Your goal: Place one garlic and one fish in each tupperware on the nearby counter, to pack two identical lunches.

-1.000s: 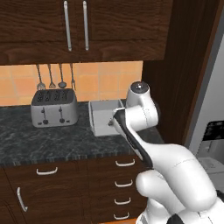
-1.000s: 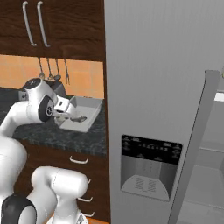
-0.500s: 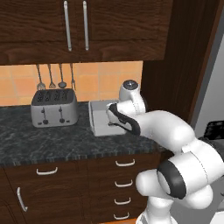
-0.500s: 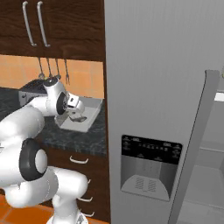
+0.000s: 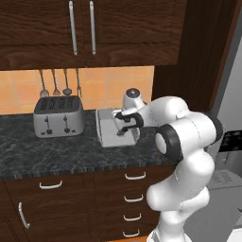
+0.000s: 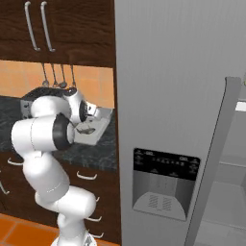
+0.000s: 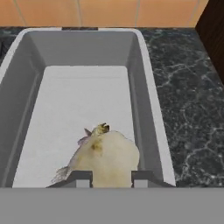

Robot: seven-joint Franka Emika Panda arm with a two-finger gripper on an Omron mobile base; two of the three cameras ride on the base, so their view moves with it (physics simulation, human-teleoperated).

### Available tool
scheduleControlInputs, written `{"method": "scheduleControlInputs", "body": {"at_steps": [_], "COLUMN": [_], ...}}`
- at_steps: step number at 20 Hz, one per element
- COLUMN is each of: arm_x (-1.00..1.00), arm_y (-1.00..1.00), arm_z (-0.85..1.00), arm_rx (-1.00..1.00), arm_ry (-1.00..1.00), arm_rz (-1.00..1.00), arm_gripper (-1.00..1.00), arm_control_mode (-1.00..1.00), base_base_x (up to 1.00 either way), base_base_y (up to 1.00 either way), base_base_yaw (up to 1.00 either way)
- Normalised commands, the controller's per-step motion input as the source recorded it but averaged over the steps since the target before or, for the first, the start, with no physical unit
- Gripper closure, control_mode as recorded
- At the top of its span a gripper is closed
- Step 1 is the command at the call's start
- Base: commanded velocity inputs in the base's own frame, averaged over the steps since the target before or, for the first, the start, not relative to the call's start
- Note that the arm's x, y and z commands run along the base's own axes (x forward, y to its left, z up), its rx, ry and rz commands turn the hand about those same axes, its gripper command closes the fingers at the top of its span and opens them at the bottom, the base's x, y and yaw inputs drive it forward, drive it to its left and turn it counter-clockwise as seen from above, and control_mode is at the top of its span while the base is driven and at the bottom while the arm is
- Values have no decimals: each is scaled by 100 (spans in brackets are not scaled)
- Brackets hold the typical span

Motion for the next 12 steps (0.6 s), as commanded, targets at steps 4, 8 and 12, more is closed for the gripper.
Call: {"method": "scheduleControlInputs", "body": {"at_steps": [4,8,12], "arm_x": [100,61,-73], "arm_y": [6,2,0], "arm_z": [-54,9,54], "arm_rx": [-6,0,8], "arm_ry": [0,8,6], "arm_rz": [-4,-13,-6], "arm_gripper": [-100,-100,-100], "arm_control_mode": [-100,-100,-100], "base_base_x": [0,0,0], "base_base_y": [0,0,0], "base_base_yaw": [0,0,0]}}
